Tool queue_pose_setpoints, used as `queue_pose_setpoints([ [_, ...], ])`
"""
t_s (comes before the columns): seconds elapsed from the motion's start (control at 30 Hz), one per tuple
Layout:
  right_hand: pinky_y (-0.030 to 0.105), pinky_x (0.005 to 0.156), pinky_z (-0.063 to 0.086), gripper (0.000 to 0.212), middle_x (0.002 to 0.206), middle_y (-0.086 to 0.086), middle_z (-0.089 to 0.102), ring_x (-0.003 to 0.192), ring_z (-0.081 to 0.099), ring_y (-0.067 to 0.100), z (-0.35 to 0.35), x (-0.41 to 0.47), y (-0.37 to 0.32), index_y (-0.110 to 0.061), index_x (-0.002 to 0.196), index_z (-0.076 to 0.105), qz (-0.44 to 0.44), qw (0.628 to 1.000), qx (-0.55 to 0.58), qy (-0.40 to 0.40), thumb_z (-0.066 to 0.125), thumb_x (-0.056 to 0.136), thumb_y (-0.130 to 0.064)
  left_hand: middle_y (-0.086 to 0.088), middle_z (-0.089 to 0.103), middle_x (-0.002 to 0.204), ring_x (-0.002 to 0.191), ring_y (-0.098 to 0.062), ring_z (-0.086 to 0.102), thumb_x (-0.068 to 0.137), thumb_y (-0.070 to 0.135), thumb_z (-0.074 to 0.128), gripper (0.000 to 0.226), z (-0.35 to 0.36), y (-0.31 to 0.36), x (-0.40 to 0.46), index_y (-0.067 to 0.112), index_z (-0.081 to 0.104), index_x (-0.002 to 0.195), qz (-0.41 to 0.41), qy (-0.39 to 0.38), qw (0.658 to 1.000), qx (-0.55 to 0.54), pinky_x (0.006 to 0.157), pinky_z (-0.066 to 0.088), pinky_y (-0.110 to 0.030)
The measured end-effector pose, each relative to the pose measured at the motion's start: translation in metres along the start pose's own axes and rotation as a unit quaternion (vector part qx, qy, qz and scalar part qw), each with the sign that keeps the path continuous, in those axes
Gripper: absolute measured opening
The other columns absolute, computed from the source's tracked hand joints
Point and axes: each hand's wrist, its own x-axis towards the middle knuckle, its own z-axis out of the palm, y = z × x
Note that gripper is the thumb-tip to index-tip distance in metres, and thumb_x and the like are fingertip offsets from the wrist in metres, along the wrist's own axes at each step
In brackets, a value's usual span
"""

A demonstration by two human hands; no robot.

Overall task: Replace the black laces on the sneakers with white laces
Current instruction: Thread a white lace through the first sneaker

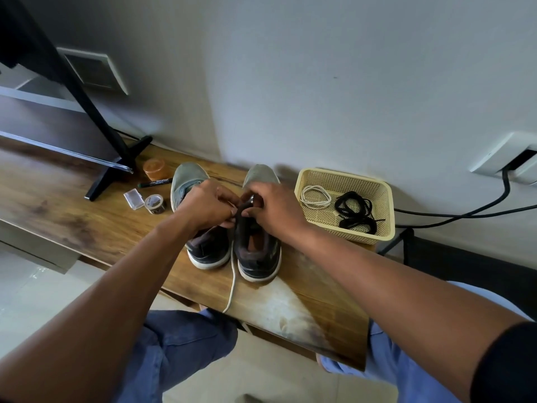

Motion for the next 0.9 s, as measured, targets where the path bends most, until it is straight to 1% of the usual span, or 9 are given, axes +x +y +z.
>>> queue_pose_setpoints([
  [0.07,0.038,0.074,0.054,0.024,0.079,-0.008,0.070,0.077,0.065,0.014,-0.001,0.002,0.002,-0.026,0.092,0.073,0.020,1.000,0.013,-0.014,0.087,0.074,-0.028,-0.016,0.078,0.079,0.078,-0.031,0.079,0.080,-0.010,0.065,0.039,0.002,-0.002,-0.001,0.024,0.084,0.082,0.000,-0.011,1.000,-0.024,0.080,0.066,-0.046],
  [0.13,0.038,0.074,0.053,0.023,0.076,-0.008,0.069,0.075,0.064,0.012,-0.004,0.003,0.003,-0.024,0.092,0.072,0.025,0.999,0.021,-0.035,0.087,0.074,-0.026,-0.022,0.076,0.081,0.076,-0.031,0.075,0.082,-0.015,0.063,0.037,0.002,-0.004,0.000,0.016,0.081,0.093,-0.011,-0.027,0.997,-0.068,0.083,0.065,-0.050],
  [0.23,0.036,0.071,0.053,0.024,0.072,-0.007,0.067,0.069,0.062,0.010,-0.008,0.004,0.003,-0.022,0.093,0.072,0.015,0.998,0.032,-0.056,0.088,0.074,-0.023,-0.019,0.075,0.078,0.071,-0.023,0.074,0.087,-0.015,0.065,0.036,0.001,-0.005,0.003,0.015,0.079,0.101,-0.021,-0.050,0.995,-0.088,0.076,0.067,-0.038],
  [0.37,0.033,0.070,0.052,0.027,0.075,-0.005,0.068,0.070,0.062,0.010,-0.013,0.003,0.006,-0.024,0.097,0.072,-0.003,0.997,0.037,-0.062,0.087,0.075,-0.021,-0.018,0.076,0.076,0.066,-0.019,0.074,0.088,-0.013,0.072,0.026,0.002,-0.007,0.007,0.011,0.081,0.083,-0.023,-0.050,0.993,-0.106,0.064,0.065,-0.029],
  [0.43,0.030,0.072,0.050,0.031,0.082,-0.006,0.070,0.074,0.062,0.011,-0.015,0.003,0.007,-0.025,0.104,0.074,-0.012,0.997,0.039,-0.066,0.087,0.076,-0.021,-0.018,0.077,0.078,0.070,-0.022,0.076,0.086,-0.010,0.076,0.022,0.002,-0.008,0.008,0.011,0.080,0.082,-0.021,-0.049,0.994,-0.099,0.065,0.065,-0.030],
  [0.53,0.034,0.074,0.053,0.025,0.082,-0.006,0.070,0.076,0.063,0.012,-0.016,0.005,0.006,-0.025,0.099,0.074,-0.011,0.996,0.025,-0.079,0.086,0.077,-0.021,-0.017,0.076,0.079,0.075,-0.025,0.079,0.083,-0.007,0.080,0.019,0.001,-0.010,0.010,0.010,0.074,0.090,-0.024,-0.027,0.995,-0.096,0.065,0.064,-0.033],
  [0.67,0.036,0.074,0.054,0.022,0.081,-0.007,0.070,0.076,0.064,0.011,-0.017,0.005,0.006,-0.025,0.094,0.072,-0.006,0.997,0.008,-0.081,0.085,0.077,-0.023,-0.019,0.076,0.076,0.068,-0.022,0.078,0.084,-0.001,0.083,0.010,0.000,-0.010,0.013,0.002,0.074,0.085,-0.033,-0.038,0.996,-0.075,0.057,0.061,-0.026],
  [0.8,0.033,0.072,0.054,0.023,0.077,-0.011,0.069,0.075,0.063,0.006,-0.018,0.003,0.007,-0.028,0.092,0.071,0.000,0.998,-0.008,-0.070,0.086,0.074,-0.025,-0.016,0.077,0.072,0.067,-0.022,0.077,0.084,-0.001,0.084,0.021,0.001,-0.009,0.013,0.013,0.078,0.069,-0.031,-0.048,0.996,-0.069,0.057,0.062,-0.026],
  [0.9,0.028,0.069,0.054,0.025,0.072,-0.013,0.069,0.070,0.063,-0.001,-0.019,0.004,0.006,-0.030,0.091,0.074,0.018,0.997,0.002,-0.080,0.085,0.072,-0.017,-0.014,0.078,0.075,0.072,-0.023,0.077,0.085,0.002,0.084,0.015,0.002,-0.008,0.011,0.015,0.081,0.078,-0.014,-0.056,0.997,-0.057,0.065,0.063,-0.030],
])
